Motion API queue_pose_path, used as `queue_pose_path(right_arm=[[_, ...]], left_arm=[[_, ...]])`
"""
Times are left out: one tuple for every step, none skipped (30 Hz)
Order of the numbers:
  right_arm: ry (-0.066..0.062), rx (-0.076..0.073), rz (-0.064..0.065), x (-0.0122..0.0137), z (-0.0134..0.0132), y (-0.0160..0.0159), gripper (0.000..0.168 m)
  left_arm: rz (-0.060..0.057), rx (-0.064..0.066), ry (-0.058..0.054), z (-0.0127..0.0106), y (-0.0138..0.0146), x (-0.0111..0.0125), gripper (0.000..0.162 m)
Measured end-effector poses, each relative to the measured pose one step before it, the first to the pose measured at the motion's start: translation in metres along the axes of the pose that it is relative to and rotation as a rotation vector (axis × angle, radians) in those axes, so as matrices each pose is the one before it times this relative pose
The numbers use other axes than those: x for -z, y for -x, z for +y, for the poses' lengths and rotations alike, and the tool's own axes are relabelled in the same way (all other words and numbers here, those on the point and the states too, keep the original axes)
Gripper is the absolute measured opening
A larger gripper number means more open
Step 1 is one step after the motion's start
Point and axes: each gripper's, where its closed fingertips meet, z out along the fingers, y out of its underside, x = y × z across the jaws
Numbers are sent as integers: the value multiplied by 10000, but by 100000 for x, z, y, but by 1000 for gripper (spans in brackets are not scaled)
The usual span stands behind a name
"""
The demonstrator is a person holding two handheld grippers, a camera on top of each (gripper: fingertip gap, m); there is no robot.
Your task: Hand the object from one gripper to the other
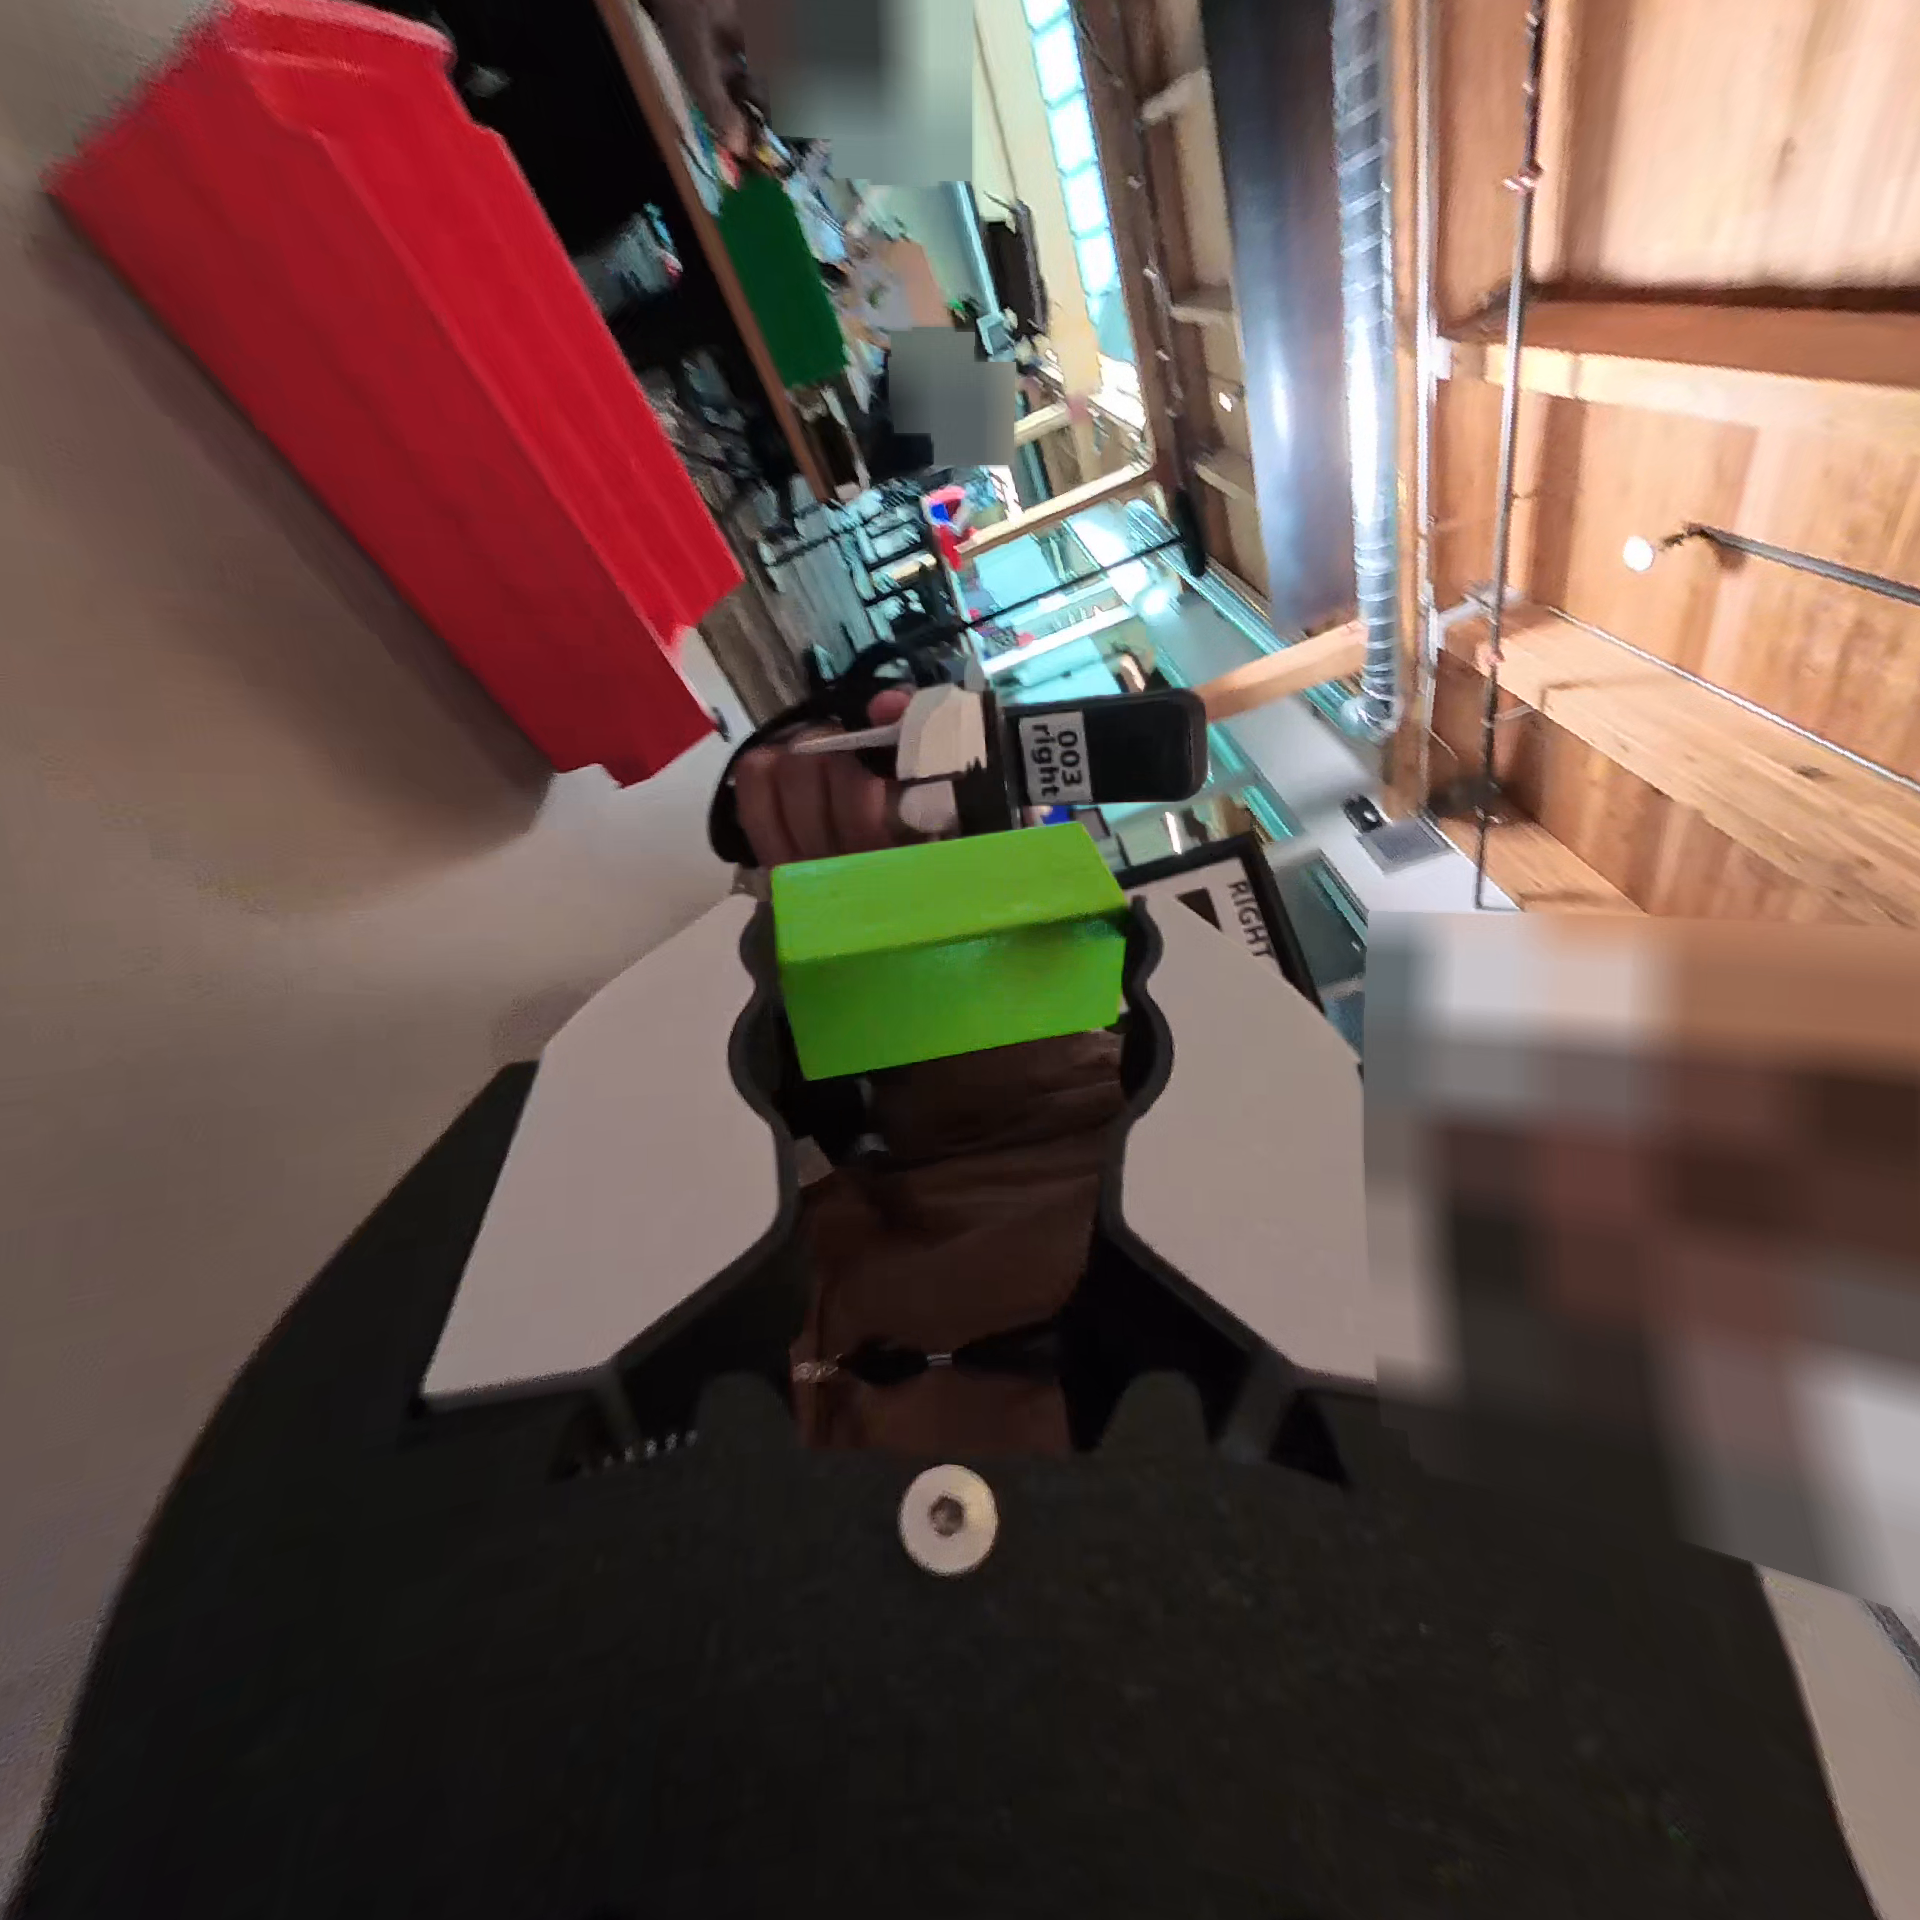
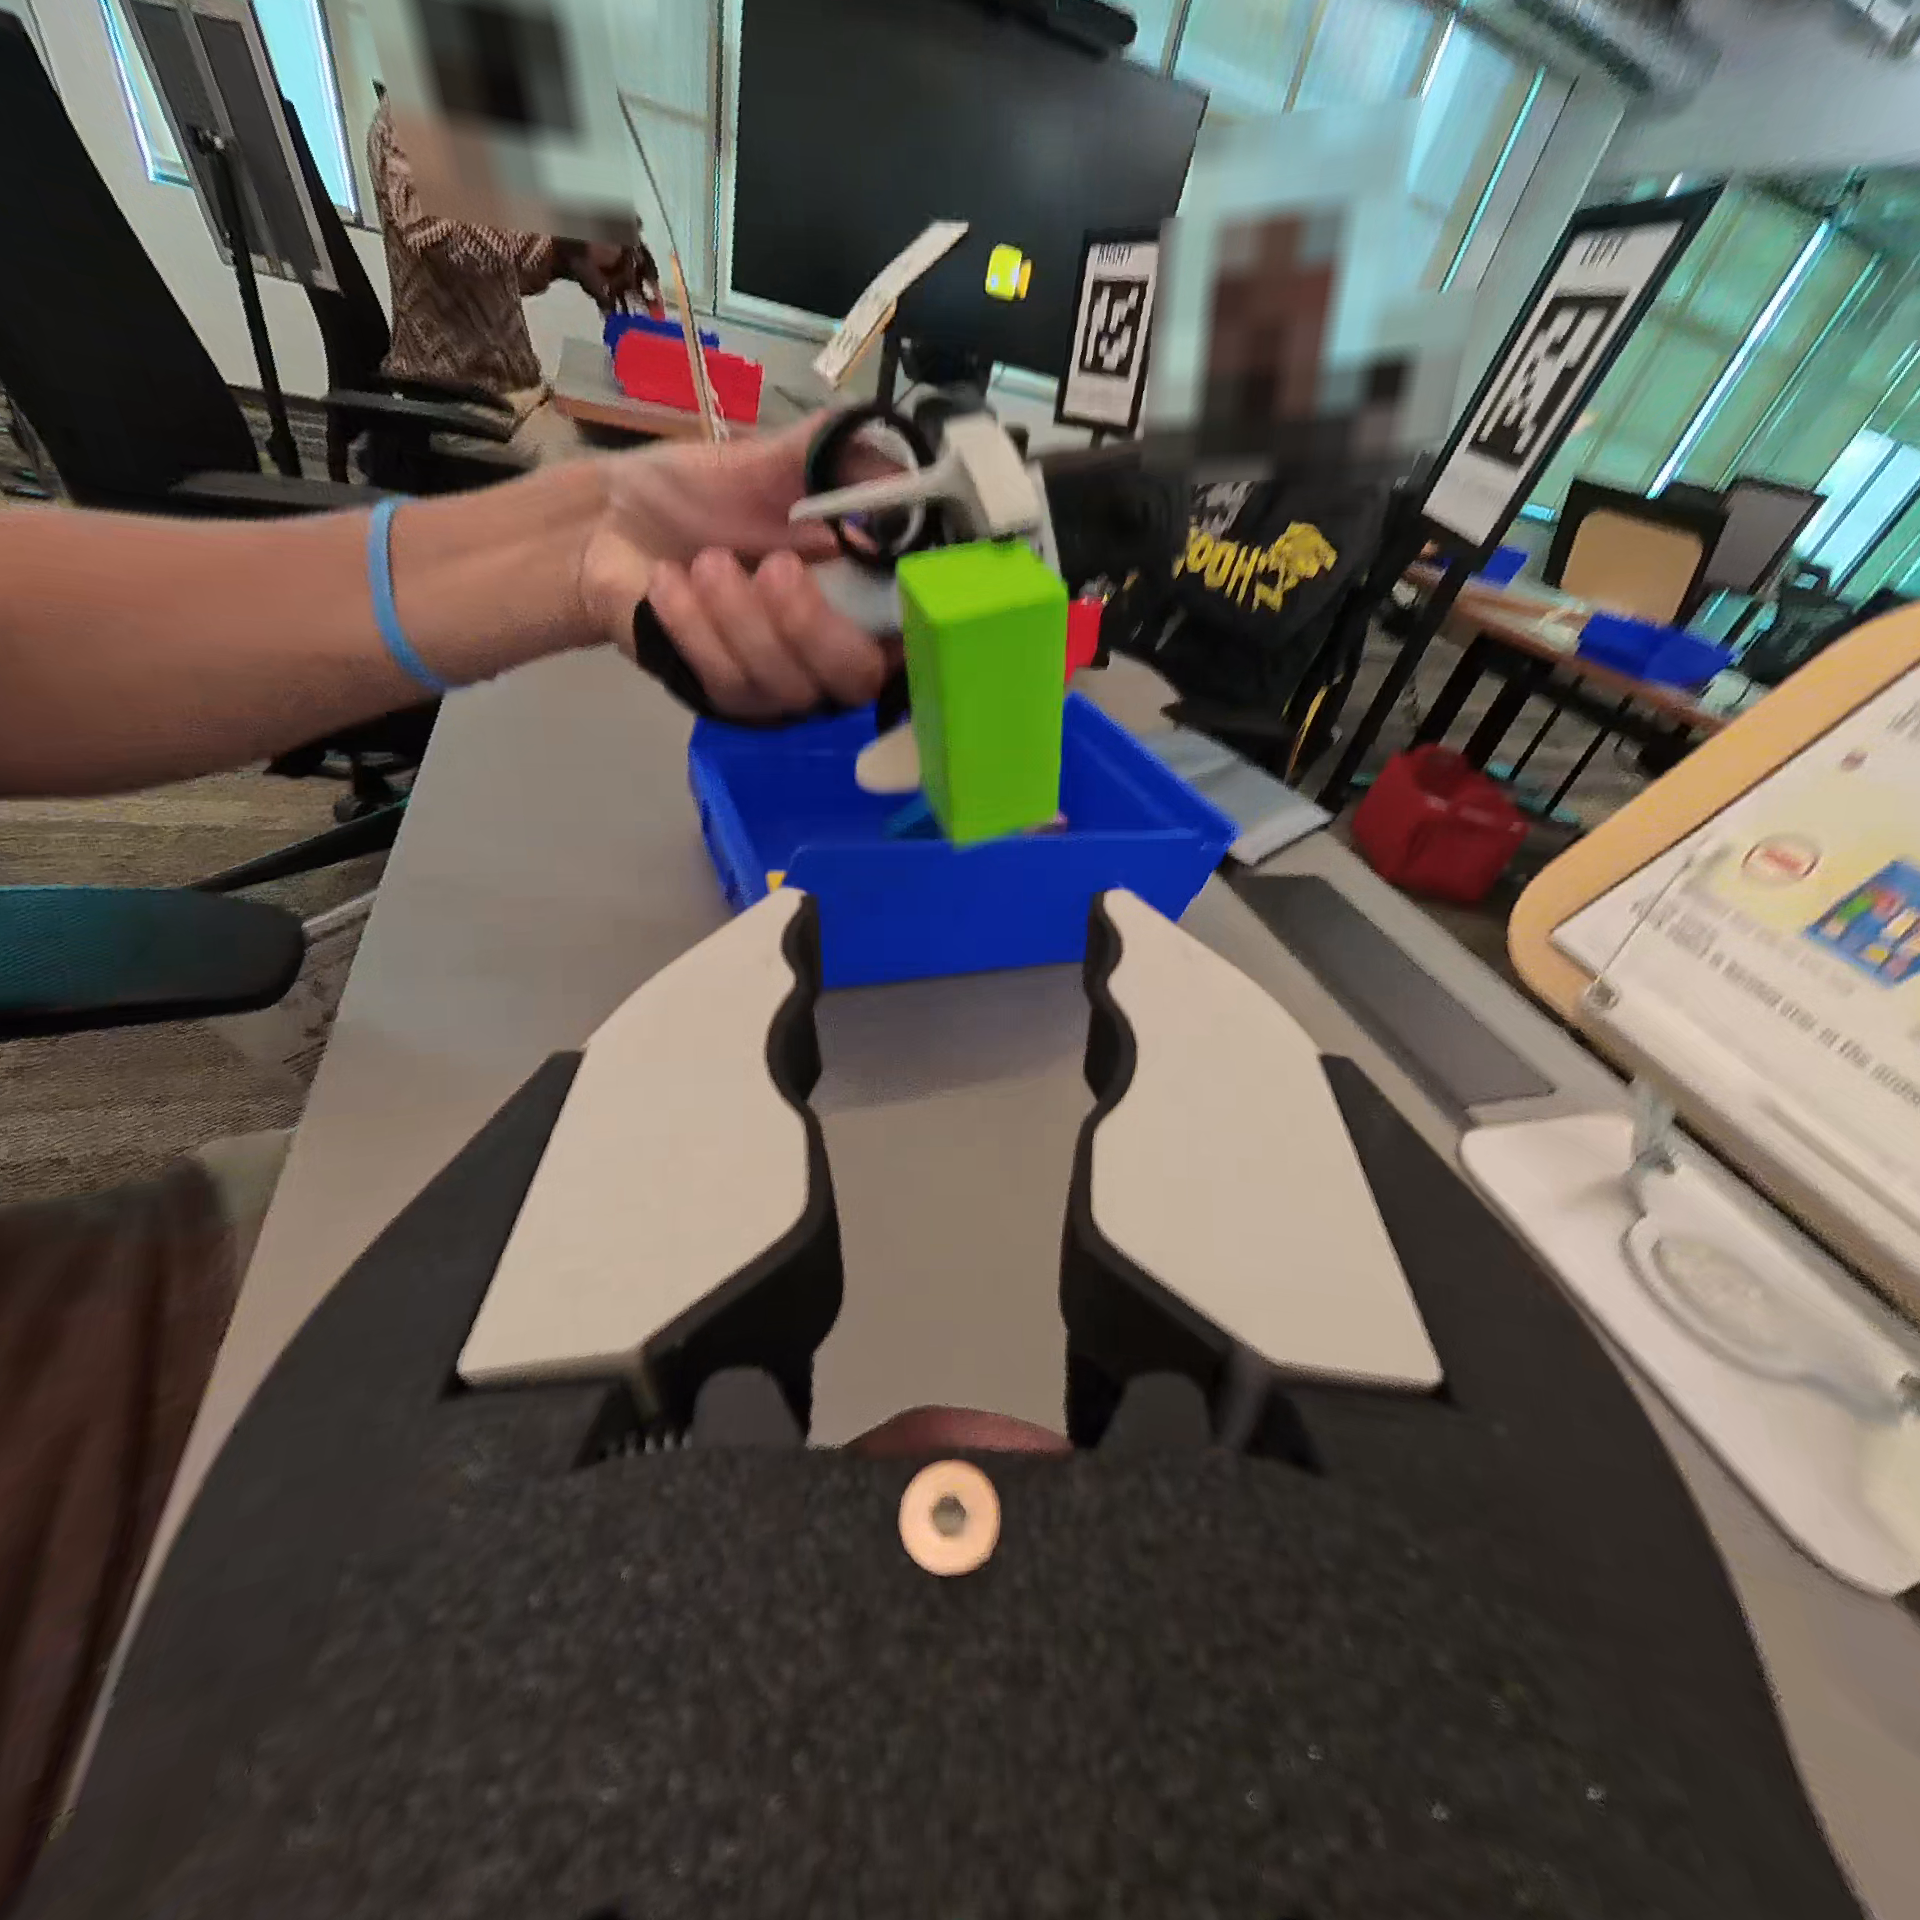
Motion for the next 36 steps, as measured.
queue_pose_path(right_arm=[[-161, 124, 43, -282, -588, -307, 49], [-92, 49, 49, -181, -324, -269, 49], [-77, -14, 130, -63, -181, -384, 50], [-157, -60, 111, 28, -157, -370, 51], [-91, -97, 55, 69, 26, -309, 51], [12, -161, -28, 112, 227, -207, 48], [9, -119, -322, 252, 279, 238, 36], [-194, -242, -37, 377, 14, -82, 36], [-46, -80, 117, 444, 117, -366, 35], [29, -37, 48, 453, 61, -207, 35], [-117, -95, -96, 482, -305, 41, 35], [-163, -154, -130, 512, -545, 118, 35], [-123, -116, 43, 570, -645, -45, 35], [-168, -30, 117, 663, -797, -134, 35], [-163, -20, 72, 758, -945, -136, 35], [-59, 29, 132, 895, -1037, -296, 35], [40, 163, 344, 1095, -1109, -697, 35], [136, 219, 588, 1363, -1113, -1249, 35], [199, 135, 710, 1628, -1038, -1677, 35], [115, -32, 690, 1783, -957, -1906, 35], [67, -189, 634, 1819, -792, -2001, 35], [33, -248, 780, 1768, -573, -2280, 35], [32, -245, 944, 1569, -257, -2559, 35], [225, -172, 935, 1216, 295, -2589, 35], [418, -101, 876, 754, 856, -2502, 35], [572, -61, 899, 270, 1344, -2477, 35], [798, -86, 934, -225, 1824, -2418, 35], [970, -171, 883, -667, 2168, -2172, 35], [999, -236, 723, -1093, 2255, -1713, 35], [995, -277, 567, -1460, 2282, -1313, 35], [1120, -271, 443, -1751, 2428, -995, 35], [1219, -104, 381, -1966, 2437, -726, 35], [1132, 85, 264, -2047, 2118, -392, 35], [901, 123, 190, -1983, 1671, -137, 35], [709, 147, 145, -1763, 1236, 49, 35], [552, 150, 99, -1510, 853, 136, 35]], left_arm=[[238, 7, 255, 28, -111, -1512, 64], [150, 17, 204, -31, 81, -1332, 64], [149, 59, 191, -15, 127, -1212, 64], [169, 102, 207, 52, 119, -1103, 64], [123, 70, 194, 68, 158, -1010, 64], [112, 58, 139, 15, 158, -923, 64], [121, 100, 49, -84, 151, -787, 64], [129, 145, -77, -238, 154, -548, 64], [116, 167, -160, -276, 166, -394, 64], [177, 114, -157, -165, 82, -315, 63], [351, 116, -118, 30, -181, -240, 61], [511, 139, -138, 130, -473, -84, 57], [571, 81, -185, 250, -678, 49, 57], [322, -139, -308, 418, -575, 142, 56], [-287, -506, -533, 593, -74, 139, 56], [-789, -909, -634, 1028, 232, 53, 56], [-769, -1051, -356, 1825, 15, -91, 56], [-537, -831, 103, 2616, -273, -212, 57], [-220, -507, 422, 3029, -515, -305, 57], [-50, -276, 409, 2910, -424, -309, 56], [-149, -243, 308, 2647, 74, -215, 57], [-389, -356, 341, 2416, 660, -71, 57], [-578, -497, 281, 2070, 1085, 94, 57], [-810, -587, 108, 1614, 1493, 233, 57], [-923, -625, 84, 1308, 1651, 282, 57], [-845, -542, 168, 1001, 1451, 258, 56], [-652, -457, 258, 612, 1028, 160, 56], [-406, -475, 300, 271, 588, 68, 56], [-344, -438, 163, -32, 470, 18, 53], [-292, -302, -8, -215, 431, -47, 51], [-57, -156, -2, -83, 104, -119, 51], [132, -40, 78, 140, -147, -143, 51], [140, 29, 87, 265, -187, -153, 51], [81, 65, 50, 304, -95, -136, 51], [52, 81, 58, 312, -45, -113, 51], [93, 93, 70, 271, -97, -83, 51]])
